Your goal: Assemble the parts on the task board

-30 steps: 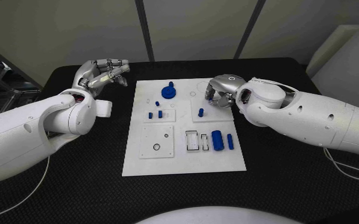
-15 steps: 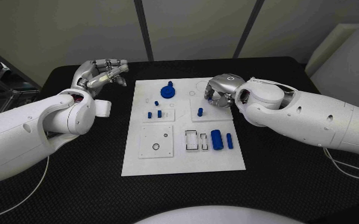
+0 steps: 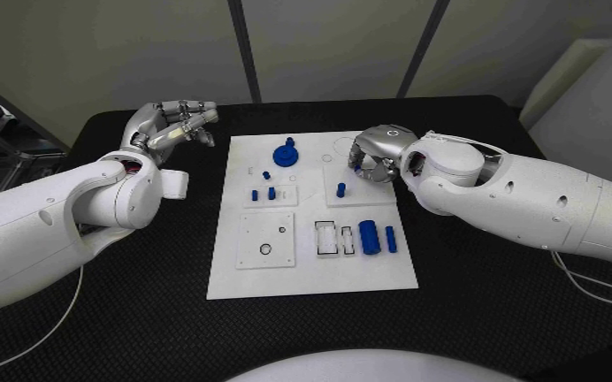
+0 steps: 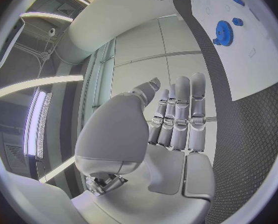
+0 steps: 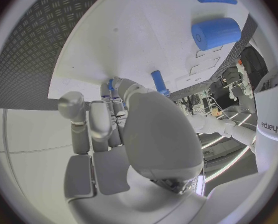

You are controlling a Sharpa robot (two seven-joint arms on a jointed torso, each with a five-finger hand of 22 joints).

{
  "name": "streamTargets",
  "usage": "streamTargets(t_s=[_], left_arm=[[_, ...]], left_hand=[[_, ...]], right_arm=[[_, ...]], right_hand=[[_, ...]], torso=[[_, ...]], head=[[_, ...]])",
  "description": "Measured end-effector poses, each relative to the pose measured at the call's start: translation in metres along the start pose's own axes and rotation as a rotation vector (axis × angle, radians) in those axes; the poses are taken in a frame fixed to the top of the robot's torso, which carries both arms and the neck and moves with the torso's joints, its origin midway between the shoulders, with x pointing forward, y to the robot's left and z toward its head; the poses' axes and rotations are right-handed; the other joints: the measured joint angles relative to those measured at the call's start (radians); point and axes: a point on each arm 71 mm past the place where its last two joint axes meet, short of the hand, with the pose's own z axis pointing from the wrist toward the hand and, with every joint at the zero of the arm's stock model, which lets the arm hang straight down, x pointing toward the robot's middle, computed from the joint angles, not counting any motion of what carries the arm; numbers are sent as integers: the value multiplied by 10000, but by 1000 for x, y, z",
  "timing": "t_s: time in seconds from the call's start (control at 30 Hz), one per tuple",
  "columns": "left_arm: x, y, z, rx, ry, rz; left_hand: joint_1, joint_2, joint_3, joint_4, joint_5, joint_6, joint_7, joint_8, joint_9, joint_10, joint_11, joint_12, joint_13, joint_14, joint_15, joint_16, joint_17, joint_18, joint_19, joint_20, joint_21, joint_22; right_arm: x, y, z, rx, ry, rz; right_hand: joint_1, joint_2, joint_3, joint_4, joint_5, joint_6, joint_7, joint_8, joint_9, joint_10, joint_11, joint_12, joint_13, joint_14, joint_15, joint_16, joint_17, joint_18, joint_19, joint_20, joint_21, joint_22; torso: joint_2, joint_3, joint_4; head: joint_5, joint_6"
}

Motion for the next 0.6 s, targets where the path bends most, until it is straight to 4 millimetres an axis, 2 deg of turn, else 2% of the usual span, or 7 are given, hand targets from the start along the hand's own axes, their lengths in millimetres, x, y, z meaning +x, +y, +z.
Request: streamTargets(t_s=[0.1, 0.17, 0.23, 0.27, 0.3, 0.43, 0.6], left_arm=[[0, 0, 0, -14, -8, 2], [0, 1, 0, -26, -12, 2], [0, 1, 0, -35, -12, 1], [0, 1, 0, -38, -13, 1], [0, 1, 0, -42, -14, 0], [0, 1, 0, -54, -18, 0], [0, 2, 0, -63, -27, 3]], left_hand=[[0, 0, 0, 0, 0, 0, 0, 0, 0, 0, 0, 12, 0, 0, 0, -13, 0, 0, 0, 0, 0, -6], [0, 0, 0, 0, 0, 0, 0, 0, 0, 0, 0, 37, -1, 0, 0, -13, 0, 0, 0, 0, 0, -13], [0, 0, 0, 0, 0, 0, 0, 0, 0, 0, 0, 37, -1, 0, 0, -13, 0, -1, 0, 0, 0, -12], [0, 0, 0, 0, 0, 0, 0, 0, 0, 0, 0, 37, -1, 0, 0, -13, 0, 0, 0, 0, 0, -13], [0, 0, 0, 0, 0, 0, 0, 0, 0, 0, 0, 37, -1, 0, 0, -13, 0, 0, 0, 0, 0, -13], [0, 0, 0, 0, 0, 0, 0, 0, 0, 0, 0, 37, -1, 0, 0, -13, 0, 0, 0, 0, 0, -12], [0, 0, 0, 0, 0, 0, 0, 0, 0, 0, 0, 37, -2, 0, 0, -13, -14, -1, 0, 0, -77, -29]], right_arm=[[0, 1, 0, 0, -49, -18], [0, 2, 0, -10, -103, -39], [0, 3, -1, -17, -156, -53], [0, 3, -1, -17, -183, -63], [1, 3, -1, -17, -217, -77], [1, 4, -2, -19, -317, -107], [-1, 5, -3, -26, -462, -123]], right_hand=[[19, 19, 212, -213, -262, 409, -81, 210, 79, 352, -78, 145, 17, -20, -26, 118, 110, -1, 168, -89, 249, 297], [48, 47, 311, -313, -373, 554, -131, 279, 118, 437, -55, 237, 110, 2, -77, 156, 126, -2, 265, -131, 383, 472], [78, 78, 391, -394, -383, 631, -170, 292, 142, 470, -21, 288, 157, 2, -77, 156, 76, -8, 438, -137, 574, 721], [97, 98, 419, -422, -393, 652, -183, 316, 155, 470, -21, 293, 161, 1, -78, 156, 34, -122, 483, -160, 643, 814], [105, 115, 445, -448, -408, 654, -183, 343, 168, 470, -21, 294, 166, -29, -107, 156, 6, -155, 499, -176, 688, 872], [69, 202, 485, -490, -411, 699, -208, 347, 196, 471, -21, 320, 168, -13, -133, 156, -12, -155, 498, -176, 756, 976], [70, 201, 521, -526, -428, 700, -208, 348, 197, 505, 14, 325, 168, 2, -149, 155, -20, -154, 586, -186, 832, 1113]], torso=[[0, -1, 1], [0, -1, 1], [0, -1, 1], [0, -1, 1], [0, -1, 1], [0, -1, 2], [-2, -1, 3]], head=[[-1, -5], [-2, -9], [-2, -10], [-2, -10], [-2, -8], [-9, 2], [-9, -10]])
